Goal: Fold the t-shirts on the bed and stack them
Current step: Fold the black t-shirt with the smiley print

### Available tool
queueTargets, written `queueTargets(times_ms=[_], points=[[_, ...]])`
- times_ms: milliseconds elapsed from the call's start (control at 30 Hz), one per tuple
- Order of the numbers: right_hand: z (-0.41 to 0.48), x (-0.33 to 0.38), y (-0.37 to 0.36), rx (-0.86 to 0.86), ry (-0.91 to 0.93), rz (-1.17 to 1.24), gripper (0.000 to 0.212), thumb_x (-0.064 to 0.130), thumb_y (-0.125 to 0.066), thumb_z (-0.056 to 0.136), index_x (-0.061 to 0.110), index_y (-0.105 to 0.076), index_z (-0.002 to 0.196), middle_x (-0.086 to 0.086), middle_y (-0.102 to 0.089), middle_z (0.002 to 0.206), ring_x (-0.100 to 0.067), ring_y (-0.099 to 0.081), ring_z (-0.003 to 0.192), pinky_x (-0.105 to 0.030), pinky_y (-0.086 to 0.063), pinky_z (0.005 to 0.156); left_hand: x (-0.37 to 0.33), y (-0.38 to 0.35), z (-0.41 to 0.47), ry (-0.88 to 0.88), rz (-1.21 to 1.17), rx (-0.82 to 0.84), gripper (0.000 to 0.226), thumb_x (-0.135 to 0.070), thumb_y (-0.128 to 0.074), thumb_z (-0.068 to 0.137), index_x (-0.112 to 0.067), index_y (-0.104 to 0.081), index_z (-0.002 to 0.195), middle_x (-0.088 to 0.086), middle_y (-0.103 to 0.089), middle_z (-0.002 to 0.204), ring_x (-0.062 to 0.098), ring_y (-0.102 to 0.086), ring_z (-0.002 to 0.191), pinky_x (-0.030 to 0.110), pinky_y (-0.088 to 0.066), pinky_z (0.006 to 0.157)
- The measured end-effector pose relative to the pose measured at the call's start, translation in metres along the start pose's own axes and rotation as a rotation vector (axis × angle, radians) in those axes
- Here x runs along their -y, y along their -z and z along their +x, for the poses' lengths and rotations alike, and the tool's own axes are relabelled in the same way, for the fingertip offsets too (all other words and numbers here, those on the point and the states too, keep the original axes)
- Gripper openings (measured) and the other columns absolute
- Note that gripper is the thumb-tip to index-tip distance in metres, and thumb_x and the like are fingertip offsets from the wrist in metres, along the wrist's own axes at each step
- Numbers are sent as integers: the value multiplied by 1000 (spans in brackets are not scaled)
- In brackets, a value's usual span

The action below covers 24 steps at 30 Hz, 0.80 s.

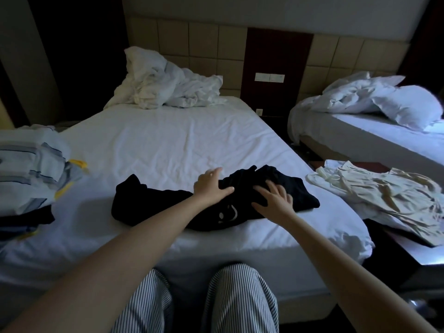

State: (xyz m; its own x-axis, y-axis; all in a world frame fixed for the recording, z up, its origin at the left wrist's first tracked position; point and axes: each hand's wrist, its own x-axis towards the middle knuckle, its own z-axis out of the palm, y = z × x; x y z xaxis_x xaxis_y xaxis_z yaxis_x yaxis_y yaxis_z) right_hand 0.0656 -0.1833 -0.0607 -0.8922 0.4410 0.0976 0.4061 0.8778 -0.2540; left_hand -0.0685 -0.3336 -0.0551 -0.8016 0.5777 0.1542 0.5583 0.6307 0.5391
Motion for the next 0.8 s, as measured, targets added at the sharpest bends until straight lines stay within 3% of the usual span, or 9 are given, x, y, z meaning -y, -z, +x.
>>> queueTargets(times_ms=[33,100,167,300,400,467,600,667,800], points=[[2,-2,-3,33,-3,-7,49,43,-53,91,30,-43,137,1,-33,147,-25,-26,135,-38,-22,107,3,-4,6,92,-58,51,64,-42,-62,86,-17,-39,140,8,-47,138,29,-43,129,34,-37,99],[1,-10,-5,-10,-20,44,35,40,-58,89,20,-59,118,0,-54,124,-22,-49,116,-33,-33,93,7,-5,14,118,-167,72,39,-29,-62,88,-9,-60,121,11,-63,116,25,-57,114,26,-41,85],[-4,-22,-3,-50,-23,60,23,41,-62,86,19,-62,91,2,-58,96,-19,-57,93,-29,-34,76,7,-1,15,83,-325,-63,22,-20,-61,89,-3,-70,102,11,-69,99,20,-63,97,26,-43,79],[-20,-38,7,155,69,262,41,27,-71,81,18,-37,60,4,-39,59,-9,-37,53,-22,-27,50,1,31,12,70,-780,-282,12,-11,-52,95,-11,-65,95,3,-67,86,12,-57,78,11,-44,66],[-29,-34,26,473,138,188,34,24,-71,81,17,-46,58,6,-45,53,-6,-41,48,-15,-34,52,-9,47,-7,-54,-818,-5,17,-10,-48,98,-18,-61,91,-1,-62,84,10,-58,76,19,-46,75],[-27,-27,42,564,168,34,22,24,-65,85,14,-62,66,5,-56,56,-7,-50,52,-17,-40,58,-18,41,-27,-158,-738,286,14,-10,-51,96,-16,-63,101,1,-65,95,11,-60,86,21,-46,84],[-20,0,60,-13,287,256,21,9,-53,90,11,-64,108,1,-62,97,-4,-56,82,-15,-39,70,-21,20,-59,-399,-80,735,40,-17,-61,91,-10,-54,131,-11,-51,129,3,-53,109,9,-39,93],[-23,29,53,45,408,409,32,6,-49,94,13,-56,124,7,-54,110,10,-51,92,-8,-37,78,-15,15,-68,-404,2,755,45,-21,-64,90,-12,-52,132,-7,-49,136,5,-54,108,16,-41,95],[-21,63,17,392,435,264,35,21,-36,101,16,-52,132,-3,-52,134,-16,-47,124,-24,-32,102,2,28,-76,-353,26,574,53,-27,-75,77,-9,-53,122,4,-58,117,16,-56,103,28,-46,89]])
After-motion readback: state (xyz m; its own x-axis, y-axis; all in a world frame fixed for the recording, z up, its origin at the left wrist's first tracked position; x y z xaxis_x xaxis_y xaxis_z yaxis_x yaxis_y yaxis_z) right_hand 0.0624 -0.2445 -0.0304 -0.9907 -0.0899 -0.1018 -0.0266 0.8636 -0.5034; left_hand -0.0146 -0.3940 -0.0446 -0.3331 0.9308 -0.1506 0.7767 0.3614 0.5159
